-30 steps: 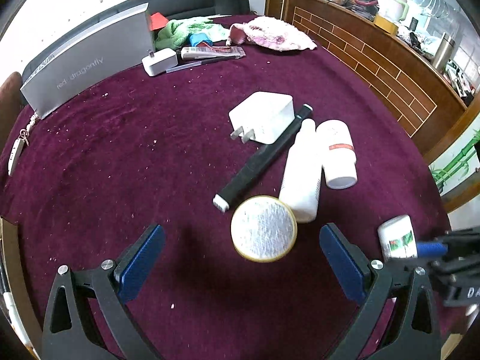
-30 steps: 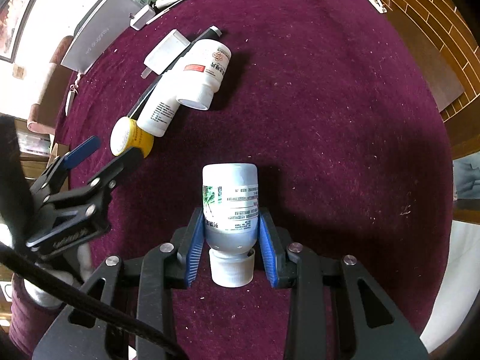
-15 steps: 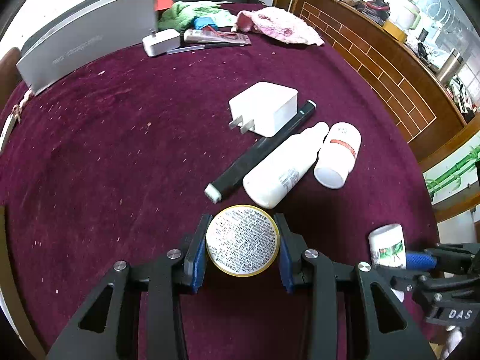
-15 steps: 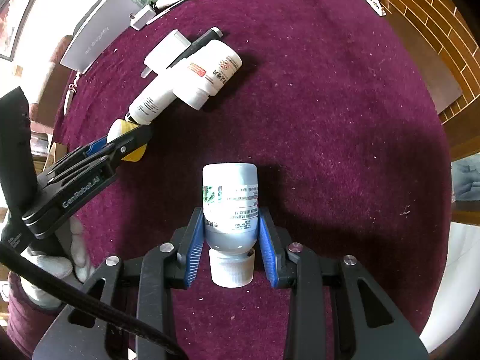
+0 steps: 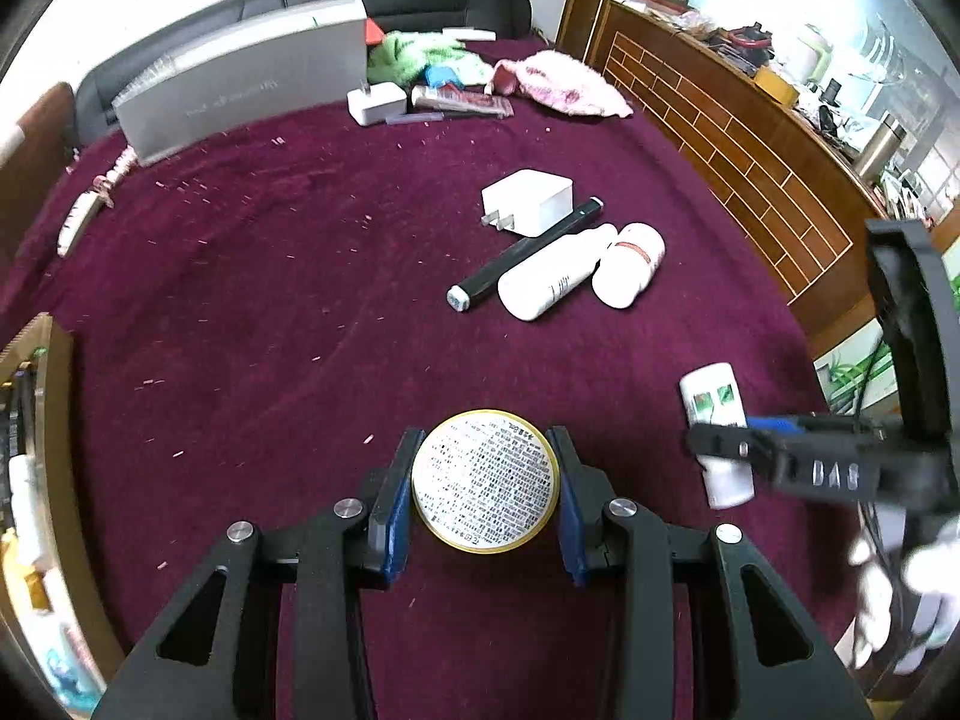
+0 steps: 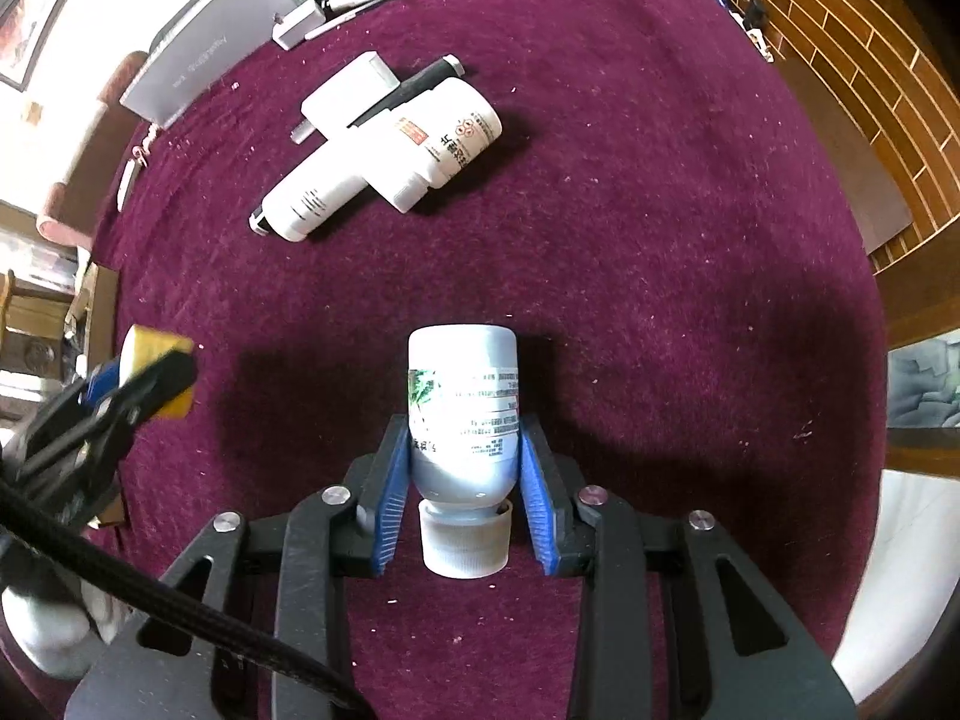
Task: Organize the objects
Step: 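Carry the white bottle and yellow-lidded tin toward the cardboard tray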
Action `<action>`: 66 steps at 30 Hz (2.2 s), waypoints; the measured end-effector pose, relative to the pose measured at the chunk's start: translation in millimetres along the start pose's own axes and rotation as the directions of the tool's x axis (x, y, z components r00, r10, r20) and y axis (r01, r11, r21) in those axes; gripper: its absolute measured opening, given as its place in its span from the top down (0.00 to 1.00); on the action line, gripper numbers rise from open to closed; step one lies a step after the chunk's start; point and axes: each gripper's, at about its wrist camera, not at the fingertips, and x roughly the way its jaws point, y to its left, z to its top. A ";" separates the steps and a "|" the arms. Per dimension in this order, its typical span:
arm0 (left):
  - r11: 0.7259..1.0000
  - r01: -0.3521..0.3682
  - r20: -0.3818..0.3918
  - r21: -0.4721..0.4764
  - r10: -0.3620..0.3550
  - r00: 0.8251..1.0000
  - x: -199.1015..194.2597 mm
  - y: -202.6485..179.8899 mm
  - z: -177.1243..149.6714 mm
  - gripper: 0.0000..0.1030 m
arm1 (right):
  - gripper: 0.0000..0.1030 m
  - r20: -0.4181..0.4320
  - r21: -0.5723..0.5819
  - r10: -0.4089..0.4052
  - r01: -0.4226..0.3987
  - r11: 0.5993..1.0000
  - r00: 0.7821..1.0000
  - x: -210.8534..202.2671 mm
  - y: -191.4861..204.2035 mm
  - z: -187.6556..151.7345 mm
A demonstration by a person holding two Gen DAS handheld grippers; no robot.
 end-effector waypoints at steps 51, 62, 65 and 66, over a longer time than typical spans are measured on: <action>0.923 -0.113 -0.014 -0.369 0.116 0.993 -117.0 339.1 -144.8 0.66 | 0.68 -0.170 -0.207 0.274 -0.306 0.929 0.947 77.3 357.6 -29.6; 0.933 -0.060 -0.060 -0.354 0.042 0.997 -108.7 351.5 -168.4 0.66 | 0.68 -0.213 -0.228 0.245 -0.292 0.929 0.946 106.9 404.6 -35.1; 0.934 -0.048 -0.078 -0.354 0.021 0.997 -100.6 349.9 -172.3 0.66 | 0.68 -0.221 -0.238 0.237 -0.288 0.927 0.946 110.7 413.0 -37.0; 0.934 -0.046 -0.082 -0.354 0.018 0.996 -99.6 350.3 -173.4 0.66 | 0.68 -0.222 -0.242 0.234 -0.286 0.927 0.946 111.7 415.4 -37.2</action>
